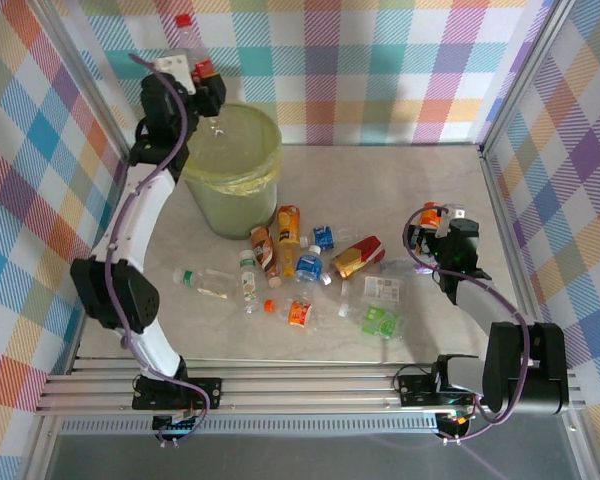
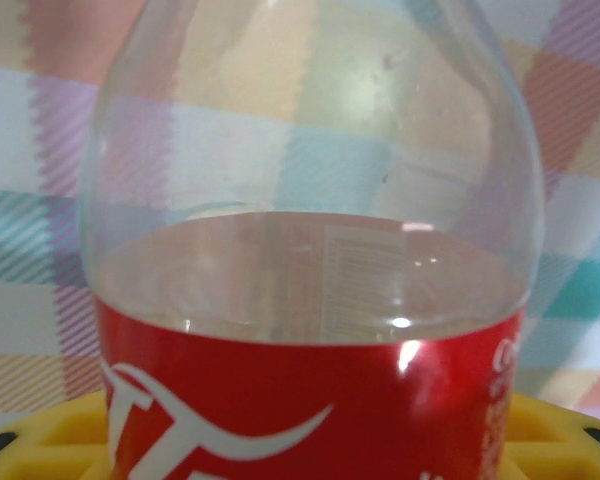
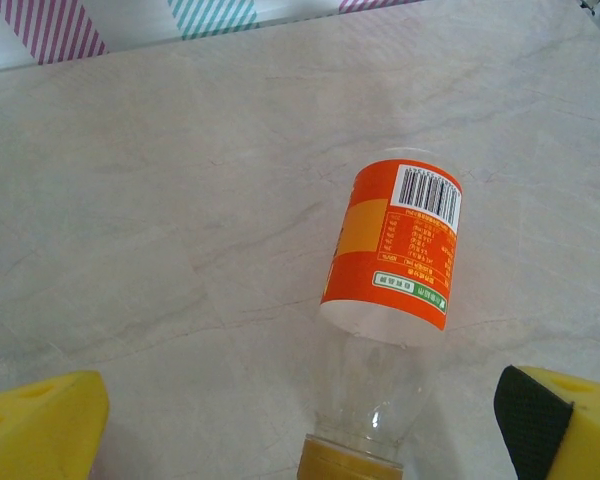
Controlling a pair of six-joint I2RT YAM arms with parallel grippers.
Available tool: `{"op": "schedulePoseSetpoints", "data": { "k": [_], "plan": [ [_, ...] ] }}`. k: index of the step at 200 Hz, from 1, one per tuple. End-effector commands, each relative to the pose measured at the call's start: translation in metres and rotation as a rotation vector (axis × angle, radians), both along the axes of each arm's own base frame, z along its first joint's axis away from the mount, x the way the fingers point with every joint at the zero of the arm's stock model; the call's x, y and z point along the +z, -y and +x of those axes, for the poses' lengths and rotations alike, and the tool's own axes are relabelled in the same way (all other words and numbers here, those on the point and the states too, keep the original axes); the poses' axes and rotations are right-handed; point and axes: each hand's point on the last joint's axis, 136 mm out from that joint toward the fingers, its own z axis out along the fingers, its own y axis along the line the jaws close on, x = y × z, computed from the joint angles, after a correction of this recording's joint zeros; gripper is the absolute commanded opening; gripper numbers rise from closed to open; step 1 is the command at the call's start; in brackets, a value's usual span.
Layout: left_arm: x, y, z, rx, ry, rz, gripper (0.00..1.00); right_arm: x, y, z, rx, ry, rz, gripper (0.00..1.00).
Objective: Put the plastic bottles in the bin
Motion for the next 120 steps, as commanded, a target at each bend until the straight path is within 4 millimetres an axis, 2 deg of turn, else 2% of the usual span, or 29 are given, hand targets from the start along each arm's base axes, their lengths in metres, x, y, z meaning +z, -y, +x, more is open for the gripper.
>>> {"op": "schedulePoseSetpoints", "data": {
  "k": [1,18,57,120],
  "plan": [
    [0.006,0.043,0.002,-0.150,0.058,0.119,0.18,0.013,-0.006,0.008,0.023,0.028,0.023,1.00],
    [-0.019,0.053,0.010,-0.172,0.005,0.154,0.18,0.012,-0.007,0.009,0.025,0.026,0.025,1.00],
    [-0.067,0.052,0.012,-0.163,-0.090,0.160,0.19,0.011,-0.008,0.010,0.028,0.019,0.031,1.00],
    [-0.120,0.046,0.006,-0.142,-0.162,0.162,0.29,0.009,-0.008,0.012,0.031,0.007,0.037,1.00]
  ]
}}
